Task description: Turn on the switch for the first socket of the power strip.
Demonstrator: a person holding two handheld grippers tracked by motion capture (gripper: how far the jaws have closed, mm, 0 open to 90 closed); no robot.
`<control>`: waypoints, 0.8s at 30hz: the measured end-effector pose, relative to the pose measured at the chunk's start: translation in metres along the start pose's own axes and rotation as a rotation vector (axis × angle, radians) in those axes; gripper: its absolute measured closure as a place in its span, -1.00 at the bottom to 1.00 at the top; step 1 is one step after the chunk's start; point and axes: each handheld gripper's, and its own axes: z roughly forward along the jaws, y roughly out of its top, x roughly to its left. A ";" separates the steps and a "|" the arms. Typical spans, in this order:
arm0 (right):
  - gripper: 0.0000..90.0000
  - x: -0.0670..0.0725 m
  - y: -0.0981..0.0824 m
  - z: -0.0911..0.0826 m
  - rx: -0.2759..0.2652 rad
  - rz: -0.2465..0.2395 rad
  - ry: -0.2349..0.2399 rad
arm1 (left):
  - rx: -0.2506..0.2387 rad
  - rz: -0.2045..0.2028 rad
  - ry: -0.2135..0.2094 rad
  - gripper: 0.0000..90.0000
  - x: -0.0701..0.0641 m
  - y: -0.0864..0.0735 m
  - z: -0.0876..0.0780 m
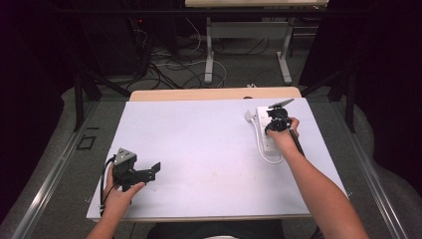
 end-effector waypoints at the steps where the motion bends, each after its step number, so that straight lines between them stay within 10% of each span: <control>1: 1.00 0.001 0.000 0.000 -0.002 -0.002 -0.003 | 0.000 0.000 0.000 -0.96 0.000 0.000 0.000; 24: 1.00 -0.003 -0.006 -0.001 0.009 -0.008 0.010 | 0.001 -0.006 0.003 -0.96 0.001 0.000 0.000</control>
